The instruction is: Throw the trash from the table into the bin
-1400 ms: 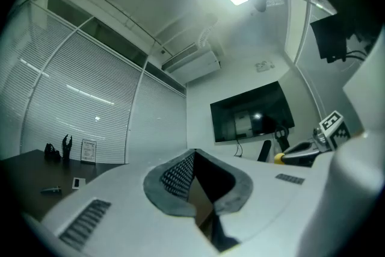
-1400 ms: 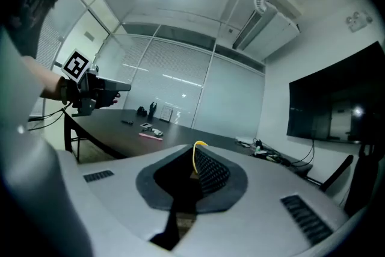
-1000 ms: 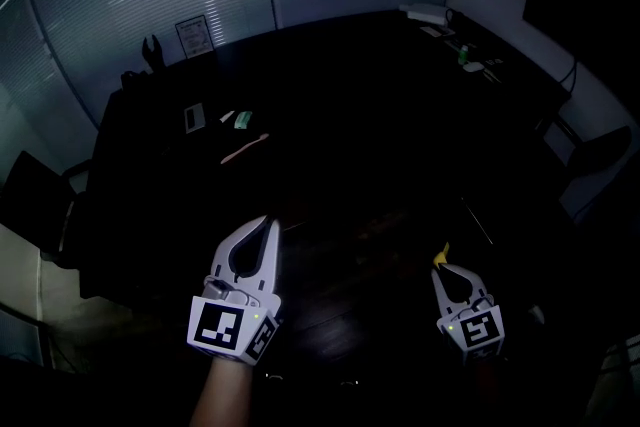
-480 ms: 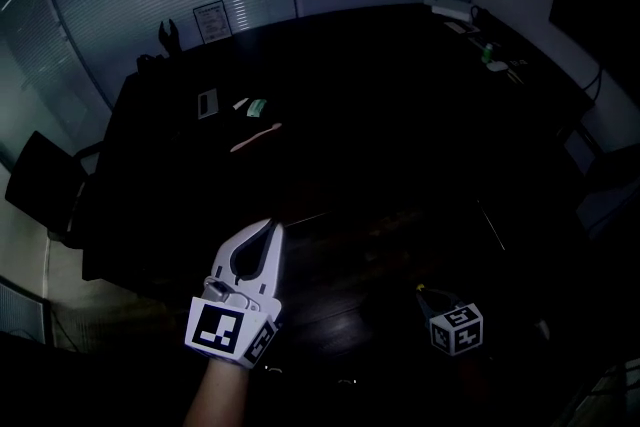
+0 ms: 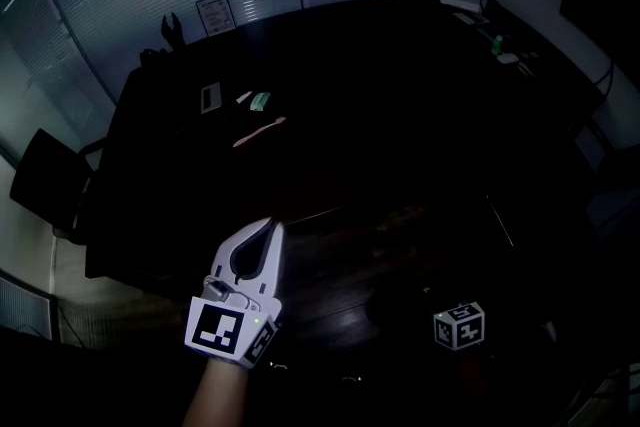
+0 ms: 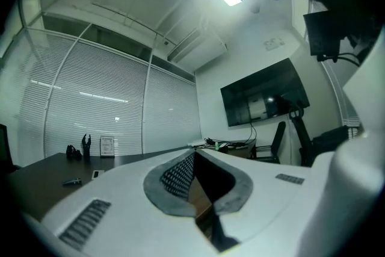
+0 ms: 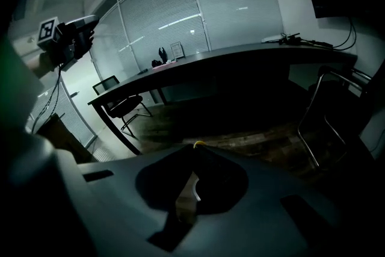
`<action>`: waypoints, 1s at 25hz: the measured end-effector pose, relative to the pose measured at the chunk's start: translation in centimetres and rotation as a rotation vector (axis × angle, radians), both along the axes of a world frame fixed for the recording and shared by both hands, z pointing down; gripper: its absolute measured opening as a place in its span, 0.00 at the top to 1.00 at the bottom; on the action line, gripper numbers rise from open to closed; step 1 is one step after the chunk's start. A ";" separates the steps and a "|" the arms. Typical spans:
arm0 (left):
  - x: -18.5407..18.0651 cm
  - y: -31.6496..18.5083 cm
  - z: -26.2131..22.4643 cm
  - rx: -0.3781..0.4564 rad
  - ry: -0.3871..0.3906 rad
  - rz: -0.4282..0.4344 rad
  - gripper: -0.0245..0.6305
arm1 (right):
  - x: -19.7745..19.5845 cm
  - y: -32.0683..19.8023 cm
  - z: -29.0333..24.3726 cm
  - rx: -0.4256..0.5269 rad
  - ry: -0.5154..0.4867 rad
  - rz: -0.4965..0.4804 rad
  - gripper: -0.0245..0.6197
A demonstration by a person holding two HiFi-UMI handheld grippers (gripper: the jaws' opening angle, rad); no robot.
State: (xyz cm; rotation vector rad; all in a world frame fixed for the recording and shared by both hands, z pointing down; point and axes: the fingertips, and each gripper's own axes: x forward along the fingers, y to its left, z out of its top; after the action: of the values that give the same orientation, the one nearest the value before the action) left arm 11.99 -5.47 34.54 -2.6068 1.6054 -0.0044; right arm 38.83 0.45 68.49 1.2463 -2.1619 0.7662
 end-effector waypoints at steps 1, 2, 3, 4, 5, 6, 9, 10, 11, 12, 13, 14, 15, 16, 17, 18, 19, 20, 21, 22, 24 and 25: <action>-0.1 -0.1 0.0 -0.001 0.003 -0.003 0.96 | 0.0 -0.1 0.3 -0.010 -0.001 0.000 0.94; -0.1 -0.2 -0.1 -0.001 0.008 -0.005 0.96 | 0.0 -0.1 0.5 -0.021 0.000 -0.002 0.94; -0.2 -0.3 -0.1 -0.002 0.012 -0.006 0.96 | 0.0 -0.2 0.9 -0.034 0.000 -0.004 0.94; -0.3 -0.4 0.1 -0.003 0.010 -0.006 0.96 | -0.1 -0.2 1.3 -0.050 -0.001 -0.005 0.94; -0.4 -0.5 0.3 -0.003 0.005 -0.005 0.96 | -0.1 -0.2 1.7 -0.071 -0.004 -0.005 0.94; -0.5 -0.5 0.5 -0.004 0.002 -0.005 0.96 | -0.2 -0.1 2.3 -0.096 -0.010 -0.002 0.94; -0.8 -0.6 0.7 -0.005 0.001 -0.006 0.96 | -0.3 0.1 3.9 -0.165 -0.036 0.024 0.94; -0.9 -0.7 0.7 -0.004 0.001 -0.008 0.96 | -0.3 0.1 4.2 -0.184 -0.047 0.039 0.94; -1.0 -0.7 0.7 -0.004 0.001 -0.009 0.96 | -0.2 0.2 4.5 -0.202 -0.055 0.053 0.94; -1.1 -0.8 0.6 -0.003 0.001 -0.010 0.96 | -0.2 0.2 4.8 -0.214 -0.061 0.063 0.94; -1.2 -0.8 0.6 -0.004 0.001 -0.011 0.96 | -0.2 0.1 4.8 -0.221 -0.065 0.069 0.94; -1.3 -0.8 0.6 -0.005 0.000 -0.011 0.96 | -0.3 0.1 4.9 -0.223 -0.067 0.070 0.94; -1.4 -0.8 0.6 -0.006 0.000 -0.010 0.96 | -0.4 0.1 4.8 -0.223 -0.067 0.068 0.94; -1.5 -0.9 0.5 -0.007 0.000 -0.009 0.96 | -0.5 0.1 4.7 -0.223 -0.066 0.064 0.94; -1.6 -0.9 0.5 -0.008 0.000 -0.010 0.96 | -0.6 0.1 4.7 -0.223 -0.067 0.062 0.94; -1.8 -0.9 0.5 -0.009 0.001 -0.010 0.96 | -0.6 0.1 4.7 -0.226 -0.071 0.065 0.94; -1.8 -0.9 0.5 -0.009 0.002 -0.010 0.96 | -0.6 0.1 4.7 -0.231 -0.074 0.071 0.94; -1.9 -1.0 0.4 -0.010 0.004 -0.009 0.96 | -0.5 0.1 4.7 -0.235 -0.074 0.078 0.93; -1.9 -1.0 0.4 -0.010 0.007 -0.007 0.96 | -0.4 0.1 4.7 -0.235 -0.068 0.086 0.92; -1.9 -1.1 0.3 -0.011 0.010 -0.003 0.96 | -0.2 0.0 4.6 -0.230 -0.056 0.093 0.91; -2.0 -1.2 0.2 -0.010 0.015 0.001 0.96 | 0.2 -0.3 4.4 -0.215 -0.032 0.107 0.91; -2.1 -1.2 0.2 -0.009 0.015 0.002 0.96 | 0.2 -0.4 4.3 -0.211 -0.027 0.112 0.91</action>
State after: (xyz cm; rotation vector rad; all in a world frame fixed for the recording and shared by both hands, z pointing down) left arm 9.93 -6.67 34.74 -2.6214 1.6112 0.0089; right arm 39.07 0.06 72.76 1.2599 -1.9851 1.0337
